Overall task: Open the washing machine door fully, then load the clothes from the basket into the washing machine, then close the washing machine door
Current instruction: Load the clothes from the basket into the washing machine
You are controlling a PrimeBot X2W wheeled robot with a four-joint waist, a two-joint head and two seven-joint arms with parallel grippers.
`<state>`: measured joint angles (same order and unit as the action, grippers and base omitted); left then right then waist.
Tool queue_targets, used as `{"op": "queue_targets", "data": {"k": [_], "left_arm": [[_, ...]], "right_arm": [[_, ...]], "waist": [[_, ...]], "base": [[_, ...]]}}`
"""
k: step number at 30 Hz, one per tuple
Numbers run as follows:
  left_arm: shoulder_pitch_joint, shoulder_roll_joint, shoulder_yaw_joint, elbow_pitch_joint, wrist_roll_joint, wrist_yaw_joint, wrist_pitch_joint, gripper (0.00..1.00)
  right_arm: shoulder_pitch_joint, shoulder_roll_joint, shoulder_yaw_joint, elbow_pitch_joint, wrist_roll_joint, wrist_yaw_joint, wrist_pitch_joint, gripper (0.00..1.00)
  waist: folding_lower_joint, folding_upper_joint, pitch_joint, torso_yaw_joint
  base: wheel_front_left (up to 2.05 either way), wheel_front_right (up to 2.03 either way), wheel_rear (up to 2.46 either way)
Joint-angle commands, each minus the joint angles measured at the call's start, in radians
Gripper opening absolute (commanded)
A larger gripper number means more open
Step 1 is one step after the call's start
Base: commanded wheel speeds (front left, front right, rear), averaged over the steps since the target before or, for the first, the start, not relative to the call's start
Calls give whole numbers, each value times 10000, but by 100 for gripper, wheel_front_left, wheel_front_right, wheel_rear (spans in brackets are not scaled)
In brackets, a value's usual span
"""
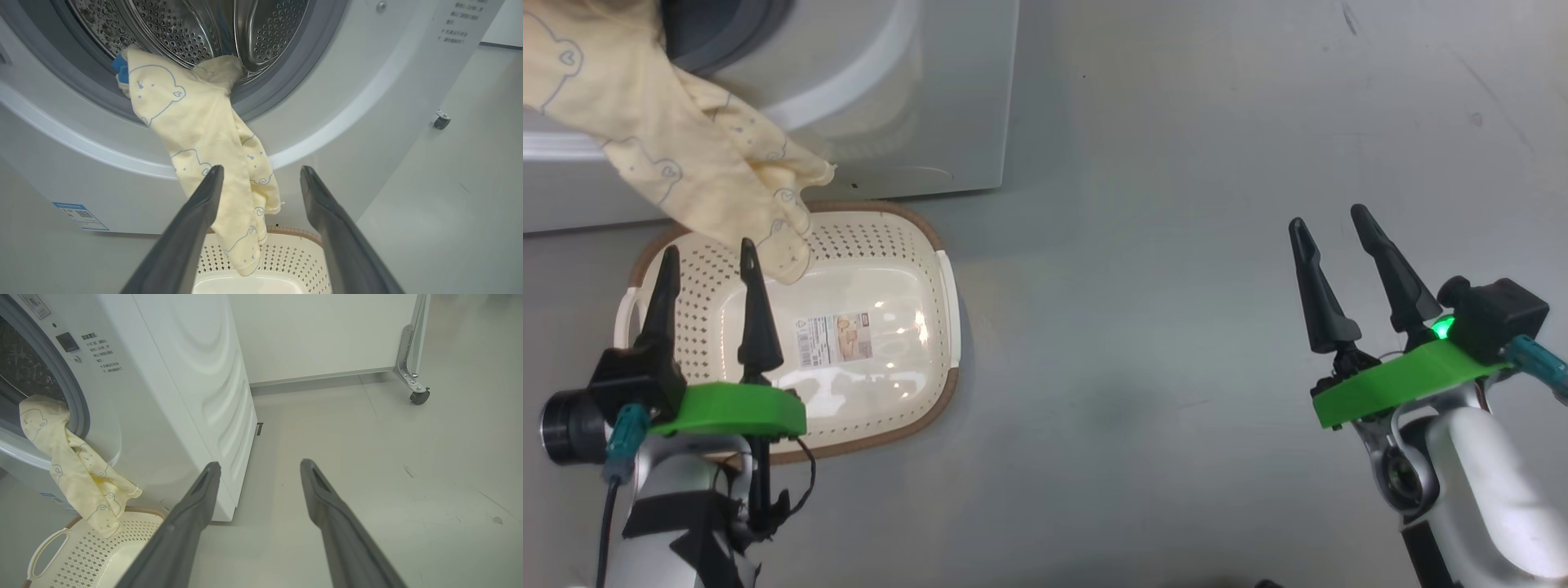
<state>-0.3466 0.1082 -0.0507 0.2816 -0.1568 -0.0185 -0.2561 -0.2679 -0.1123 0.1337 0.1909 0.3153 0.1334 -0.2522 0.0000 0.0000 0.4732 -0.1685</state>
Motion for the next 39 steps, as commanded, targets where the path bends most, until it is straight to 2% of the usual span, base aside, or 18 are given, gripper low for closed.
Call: {"op": "queue_targets", "data": {"k": [1,11,18,21,24,30,39], "left_arm": [[-29,145,430,-223,129,-73,-57,100],[-537,112,875,385,138,-310,-57,100],[-1460,223,1040,1603,312,3,-57,100],[-2083,375,1232,2406,127,21,-35,100],[-3020,700,1487,3471,-210,-173,-14,100],[-4245,1150,1817,4840,-487,-88,-20,100],[-5809,1562,2080,6520,-936,-186,80,100]], "right_arm": [[129,-33,189,-239,-48,-27,-95,100],[-2,9,189,-278,24,-27,-95,100],[-150,12,202,-327,9,-27,-95,100],[-201,29,213,-337,19,-27,-95,100],[-293,65,285,-315,41,-27,-95,100],[-387,109,337,-270,77,-27,-95,100],[-495,259,212,-162,-17,-27,-95,100]], "waist": [[0,0,38,-18],[0,0,361,-146],[0,0,746,-354],[0,0,919,-470],[0,0,1115,-674],[0,0,1359,-928],[0,0,1592,-1151]], "base": [[0,0,0],[0,0,0],[0,0,0],[0,0,0],[0,0,0],[0,0,0],[0,0,0]]}}
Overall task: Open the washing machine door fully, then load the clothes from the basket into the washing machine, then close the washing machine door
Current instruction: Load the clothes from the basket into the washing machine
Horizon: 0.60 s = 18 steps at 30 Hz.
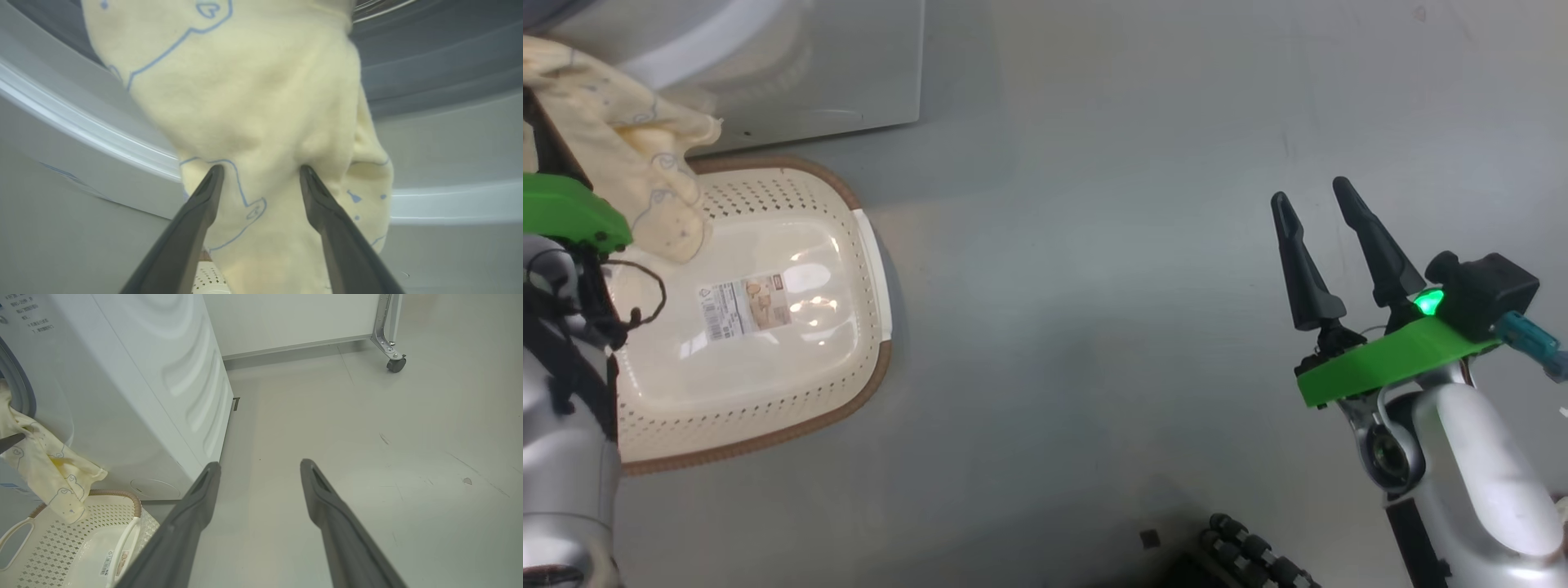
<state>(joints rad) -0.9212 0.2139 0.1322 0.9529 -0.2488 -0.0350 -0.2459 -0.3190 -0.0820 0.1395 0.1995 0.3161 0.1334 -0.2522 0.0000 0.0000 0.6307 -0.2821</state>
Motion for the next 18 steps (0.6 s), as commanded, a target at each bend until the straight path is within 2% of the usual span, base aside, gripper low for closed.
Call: {"op": "queue_targets", "data": {"k": [1,17,18], "left_arm": [[-209,555,252,-31,-34,-23,-10,100],[-1729,786,402,1766,-601,-271,54,100],[-1788,791,383,1839,-616,-311,47,57]], "right_arm": [[9,-37,180,-248,-17,-27,-95,100],[-156,12,315,-197,59,-27,-95,100],[-161,12,309,-193,59,-27,-95,100]], "waist": [[0,0,37,-32],[0,0,289,-154],[0,0,292,-158]], "base": [[0,0,0],[0,0,0],[0,0,0]]}}
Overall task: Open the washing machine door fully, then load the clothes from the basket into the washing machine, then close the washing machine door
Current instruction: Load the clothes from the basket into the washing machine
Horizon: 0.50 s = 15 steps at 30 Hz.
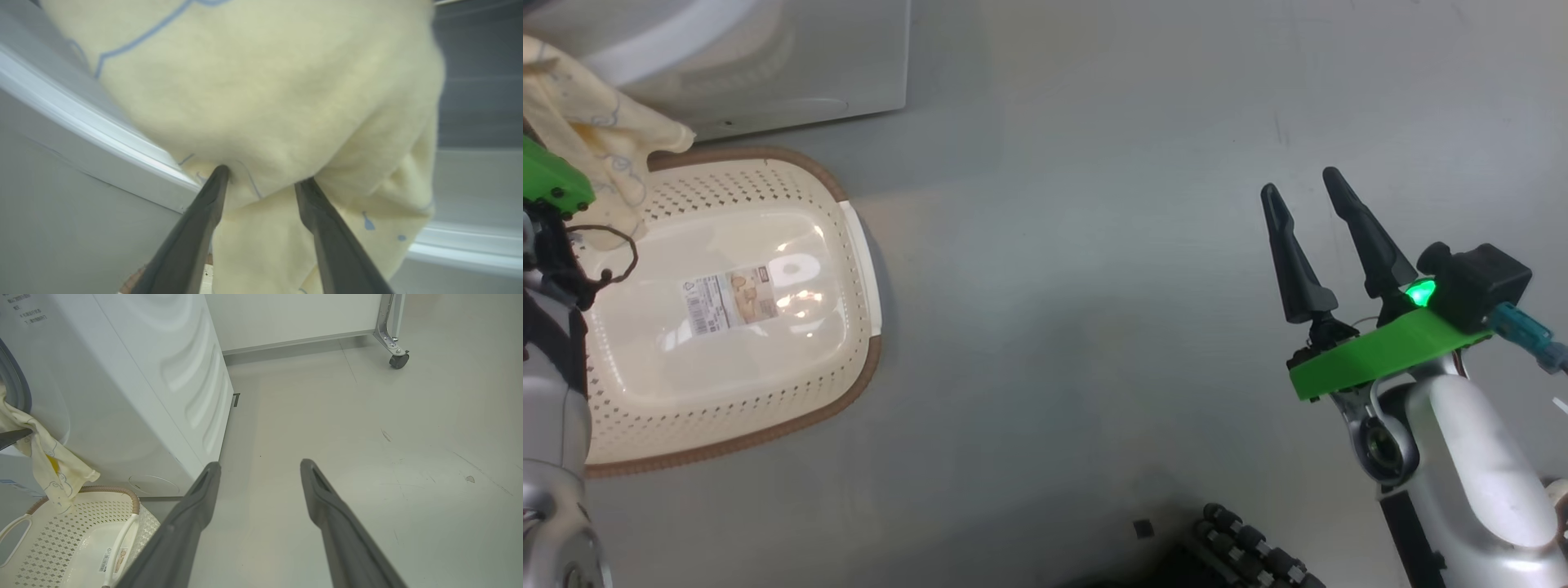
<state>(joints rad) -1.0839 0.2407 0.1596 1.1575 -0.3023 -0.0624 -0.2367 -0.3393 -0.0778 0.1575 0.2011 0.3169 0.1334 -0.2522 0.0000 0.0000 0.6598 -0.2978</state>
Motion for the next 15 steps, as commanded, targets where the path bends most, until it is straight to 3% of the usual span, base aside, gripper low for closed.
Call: {"op": "queue_targets", "data": {"k": [1,2,11,15], "left_arm": [[-213,527,89,-148,-95,-81,-56,10],[-255,528,69,-94,-109,-123,-69,0],[-40,455,-98,-90,-130,-361,-224,0],[324,461,20,-844,-155,-394,-244,0]], "right_arm": [[39,-29,124,-206,49,-27,-95,100],[38,-28,117,-203,49,-27,-95,100],[60,4,81,-169,19,-27,-95,100],[112,18,62,-138,5,-27,-95,100]], "waist": [[0,0,1,-2],[0,0,-2,0],[0,0,-172,79],[0,0,-348,104]], "base": [[0,0,0],[0,0,0],[0,0,0],[0,0,0]]}}
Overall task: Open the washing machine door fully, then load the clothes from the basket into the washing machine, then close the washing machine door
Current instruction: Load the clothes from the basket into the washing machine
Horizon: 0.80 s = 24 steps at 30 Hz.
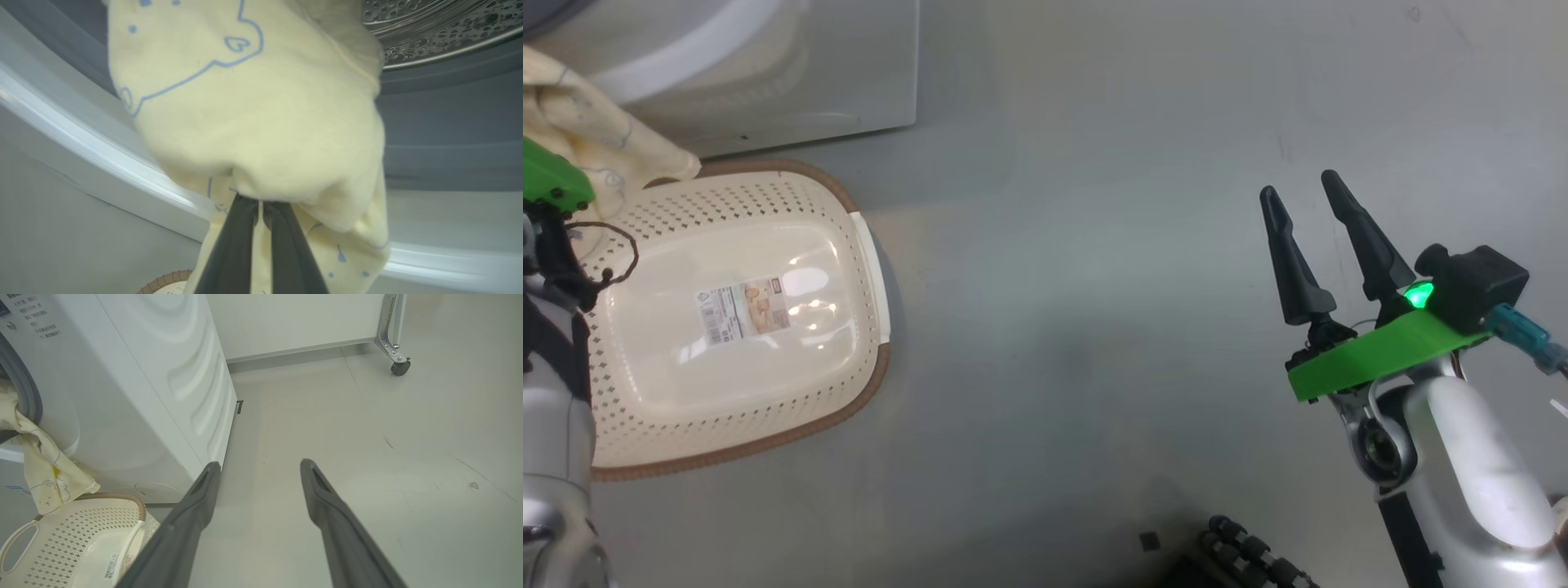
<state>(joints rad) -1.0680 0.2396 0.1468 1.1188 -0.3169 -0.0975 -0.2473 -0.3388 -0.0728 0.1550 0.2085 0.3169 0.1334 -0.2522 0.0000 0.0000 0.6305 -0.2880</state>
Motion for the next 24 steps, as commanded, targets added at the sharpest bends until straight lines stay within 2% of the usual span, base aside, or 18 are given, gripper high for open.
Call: {"op": "queue_targets", "data": {"k": [1,8,12,16,24], "left_arm": [[328,425,222,-796,-31,-53,-140,0],[1593,151,568,-3669,395,239,-143,0],[1961,19,663,-4905,543,232,-143,0],[1874,82,709,-5316,480,194,-138,0],[1028,742,547,-5344,518,108,436,0]], "right_arm": [[127,-27,86,-207,6,-27,-95,100],[224,26,154,-216,0,-27,-95,100],[256,39,173,-214,-10,-27,-95,100],[291,54,228,-204,-21,-27,-95,100],[289,74,336,-231,43,-27,-95,100]], "waist": [[0,0,-98,8],[0,0,-323,14],[0,0,-374,11],[0,0,-411,-8],[0,0,-225,-160]], "base": [[0,0,0],[0,0,0],[0,0,0],[0,0,0],[0,0,0]]}}
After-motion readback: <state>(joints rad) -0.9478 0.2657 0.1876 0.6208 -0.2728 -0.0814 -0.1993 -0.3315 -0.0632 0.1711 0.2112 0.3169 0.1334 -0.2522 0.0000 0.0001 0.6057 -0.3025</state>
